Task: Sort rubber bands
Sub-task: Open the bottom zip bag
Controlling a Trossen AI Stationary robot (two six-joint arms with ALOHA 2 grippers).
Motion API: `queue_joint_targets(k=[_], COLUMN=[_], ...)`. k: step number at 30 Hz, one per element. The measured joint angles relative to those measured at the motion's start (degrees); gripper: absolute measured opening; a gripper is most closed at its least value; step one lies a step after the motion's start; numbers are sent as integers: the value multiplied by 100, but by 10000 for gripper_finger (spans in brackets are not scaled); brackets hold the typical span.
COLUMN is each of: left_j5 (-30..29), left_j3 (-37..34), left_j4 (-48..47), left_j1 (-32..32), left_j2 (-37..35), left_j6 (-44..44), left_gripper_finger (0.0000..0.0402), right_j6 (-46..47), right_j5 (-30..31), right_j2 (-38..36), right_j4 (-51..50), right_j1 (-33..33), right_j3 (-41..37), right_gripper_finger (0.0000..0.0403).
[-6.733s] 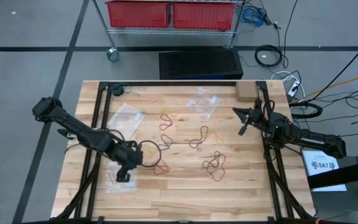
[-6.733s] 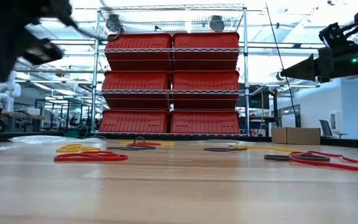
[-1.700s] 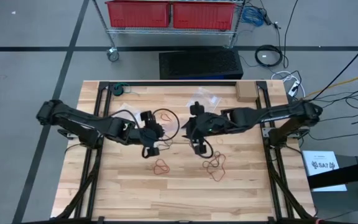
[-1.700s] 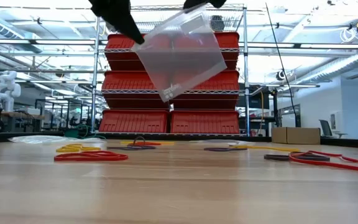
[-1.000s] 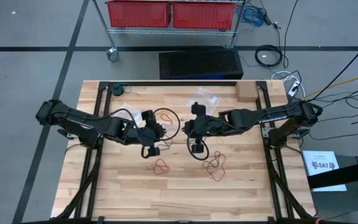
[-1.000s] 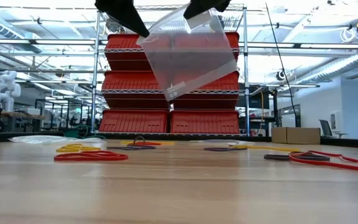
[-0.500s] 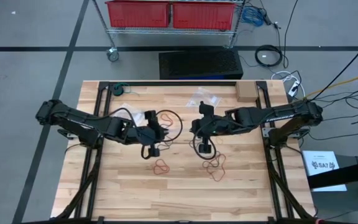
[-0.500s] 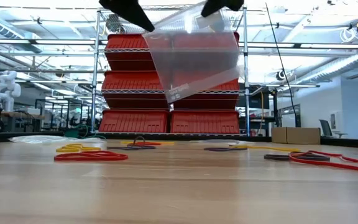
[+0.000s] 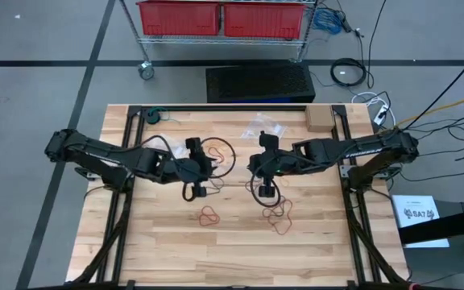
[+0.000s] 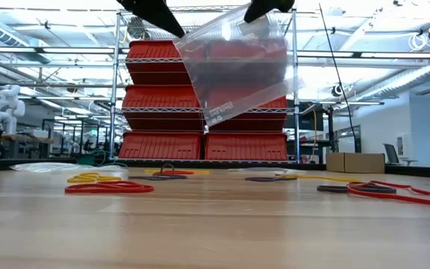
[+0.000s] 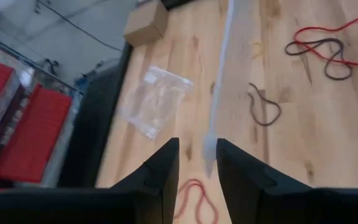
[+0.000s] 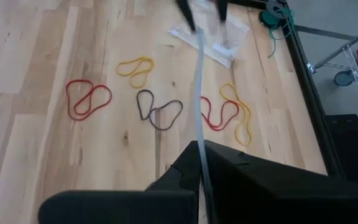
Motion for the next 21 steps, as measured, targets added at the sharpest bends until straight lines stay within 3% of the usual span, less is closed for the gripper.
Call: queue_joint_targets(k=[5,11,15,21], left_j5=[0,738,738,772], left_j3=[-1,-674,-1592,-2886], left_j4=[-21,700,1877,4497], left_j1=[11,114,272,430], left_j2=[-464,-928,-1184,-1529], left_j6=[30,-2,24,176], left_gripper_finger=[112,112,112,112], right_j6=[-49,-219,-346,-344], right_j5=[9,11,10,11], right_j2=[-141,-274,-354,-450], right_j4=[45,152,299,315], right_j1=[-120,-201,-199,-197], right_j3=[0,0,0,0], right_gripper_finger=[0,0,0,0])
